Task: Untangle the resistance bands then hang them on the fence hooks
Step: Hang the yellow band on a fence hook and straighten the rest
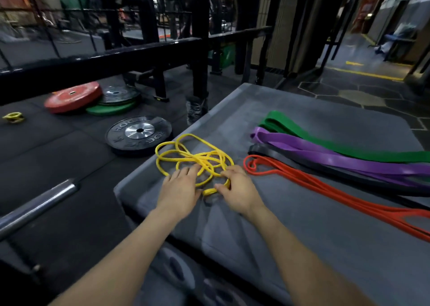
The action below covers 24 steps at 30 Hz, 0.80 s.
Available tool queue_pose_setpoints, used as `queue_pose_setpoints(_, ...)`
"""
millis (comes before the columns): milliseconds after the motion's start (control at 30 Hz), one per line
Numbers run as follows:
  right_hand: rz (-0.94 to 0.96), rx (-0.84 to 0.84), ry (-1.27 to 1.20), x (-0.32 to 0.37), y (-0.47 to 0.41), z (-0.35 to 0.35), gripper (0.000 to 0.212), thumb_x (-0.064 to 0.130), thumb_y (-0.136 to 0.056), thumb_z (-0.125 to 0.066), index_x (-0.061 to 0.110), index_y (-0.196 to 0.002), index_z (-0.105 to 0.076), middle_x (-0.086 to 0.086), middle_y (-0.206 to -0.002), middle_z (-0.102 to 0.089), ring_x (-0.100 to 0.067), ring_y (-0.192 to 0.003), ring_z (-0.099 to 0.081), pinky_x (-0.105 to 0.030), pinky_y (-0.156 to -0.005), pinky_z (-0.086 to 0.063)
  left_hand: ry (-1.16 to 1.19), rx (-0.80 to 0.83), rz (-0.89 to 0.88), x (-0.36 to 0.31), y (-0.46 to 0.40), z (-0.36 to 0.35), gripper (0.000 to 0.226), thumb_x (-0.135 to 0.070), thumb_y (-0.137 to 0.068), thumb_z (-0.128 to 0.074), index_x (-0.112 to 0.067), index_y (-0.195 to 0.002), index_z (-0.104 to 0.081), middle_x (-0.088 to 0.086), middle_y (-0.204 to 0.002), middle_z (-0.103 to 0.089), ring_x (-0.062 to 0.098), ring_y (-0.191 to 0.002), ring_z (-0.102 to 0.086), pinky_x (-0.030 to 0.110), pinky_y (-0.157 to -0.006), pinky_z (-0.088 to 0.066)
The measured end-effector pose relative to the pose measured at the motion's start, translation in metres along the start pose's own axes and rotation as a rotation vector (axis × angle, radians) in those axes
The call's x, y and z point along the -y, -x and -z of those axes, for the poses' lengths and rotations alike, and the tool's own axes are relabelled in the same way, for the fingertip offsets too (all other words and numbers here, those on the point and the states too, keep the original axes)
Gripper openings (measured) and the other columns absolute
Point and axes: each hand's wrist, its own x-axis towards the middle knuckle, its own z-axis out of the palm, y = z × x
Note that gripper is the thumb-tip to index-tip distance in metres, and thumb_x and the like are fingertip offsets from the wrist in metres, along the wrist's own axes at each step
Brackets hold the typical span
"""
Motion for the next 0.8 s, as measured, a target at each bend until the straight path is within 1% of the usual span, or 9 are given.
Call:
queue_pose_setpoints(100,0.054,-0.011,-0.057,0.009,-0.001,-0.002,0.036,0.008,-0.082,-0.062,0.002,-0.117,-0.061,-0.009,-0.127,-0.05,-0.02,-0.121,-0.048,-0.014,-0.1,-0.027,-0.069,0.087,0.01,0.011,0.003,0.006,0.033,-0.037,-0.092,-0.049,-0.024,-0.122,-0.047,0.001,-0.124,-0.054,0.023,-0.121,-0.044,0.035,-0.096,-0.033)
queue_pose_setpoints(167,0.065,-0.009,-0.112,0.012,-0.001,-0.004,0.036,-0.001,-0.079,-0.057,0.001,-0.115,-0.063,-0.008,-0.124,-0.052,-0.021,-0.115,-0.053,-0.014,-0.094,-0.034,-0.035,0.1,-0.005,0.02,0.008,0.013,0.023,-0.036,-0.092,-0.05,-0.024,-0.111,-0.055,0.0,-0.116,-0.058,0.022,-0.116,-0.047,0.034,-0.09,-0.034)
queue_pose_setpoints(233,0.076,0.06,-0.139,0.016,0.003,-0.004,0.039,-0.007,-0.08,-0.05,0.001,-0.117,-0.061,-0.006,-0.126,-0.047,-0.02,-0.105,-0.056,-0.016,-0.09,-0.041,0.027,0.069,-0.014,0.028,0.015,0.021,0.018,-0.035,-0.092,-0.05,-0.026,-0.105,-0.059,-0.003,-0.109,-0.06,0.02,-0.111,-0.049,0.032,-0.083,-0.034)
queue_pose_setpoints(333,0.158,0.219,-0.131,0.015,0.009,-0.005,0.045,-0.016,-0.078,-0.046,-0.005,-0.121,-0.054,-0.004,-0.123,-0.034,-0.022,-0.089,-0.057,-0.02,-0.085,-0.048,0.086,0.026,0.006,0.04,0.026,0.03,0.015,-0.029,-0.092,-0.05,-0.024,-0.101,-0.061,-0.002,-0.102,-0.057,0.021,-0.107,-0.048,0.032,-0.082,-0.036)
queue_pose_setpoints(400,0.184,0.271,-0.072,0.013,0.012,-0.004,0.043,-0.014,-0.077,-0.051,-0.006,-0.119,-0.056,0.0,-0.118,-0.031,-0.026,-0.087,-0.059,-0.018,-0.085,-0.049,0.118,0.065,0.016,0.045,0.033,0.03,0.015,-0.026,-0.093,-0.05,-0.022,-0.101,-0.061,-0.001,-0.103,-0.056,0.022,-0.107,-0.046,0.034,-0.085,-0.041)
queue_pose_setpoints(500,0.147,0.206,-0.062,0.014,0.016,0.0,0.02,-0.009,-0.078,-0.061,-0.005,-0.096,-0.065,-0.003,-0.102,-0.038,-0.003,-0.066,-0.052,-0.003,-0.066,-0.042,0.157,0.146,0.016,0.047,0.04,0.03,0.015,-0.023,-0.092,-0.053,-0.022,-0.103,-0.062,-0.001,-0.106,-0.055,0.021,-0.11,-0.045,0.037,-0.091,-0.043)
queue_pose_setpoints(567,0.148,0.191,-0.065,0.019,0.019,0.003,0.01,-0.006,-0.077,-0.065,-0.003,-0.086,-0.066,-0.005,-0.096,-0.038,-0.001,-0.062,-0.047,-0.001,-0.06,-0.038,0.193,0.15,0.01,0.044,0.043,0.03,0.012,-0.024,-0.09,-0.056,-0.023,-0.1,-0.063,-0.004,-0.098,-0.05,0.02,-0.108,-0.047,0.037,-0.09,-0.044)
queue_pose_setpoints(700,0.176,0.141,-0.123,0.029,0.02,0.004,0.008,0.002,-0.079,-0.068,0.002,-0.087,-0.068,-0.002,-0.093,-0.041,0.001,-0.067,-0.045,-0.001,-0.063,-0.037,0.366,0.086,0.028,0.034,0.043,0.034,0.026,-0.029,-0.084,-0.065,-0.022,-0.108,-0.06,-0.006,-0.1,-0.044,0.017,-0.102,-0.052,0.03,-0.088,-0.044)
queue_pose_setpoints(800,0.145,0.036,-0.255,0.032,0.019,0.009,0.008,0.004,-0.08,-0.068,0.009,-0.086,-0.067,-0.003,-0.093,-0.046,0.0,-0.067,-0.046,-0.003,-0.065,-0.038,0.57,0.122,0.005,0.022,0.045,0.041,0.036,-0.022,-0.077,-0.074,-0.018,-0.11,-0.059,-0.002,-0.109,-0.048,0.01,-0.103,-0.052,0.021,-0.091,-0.039)
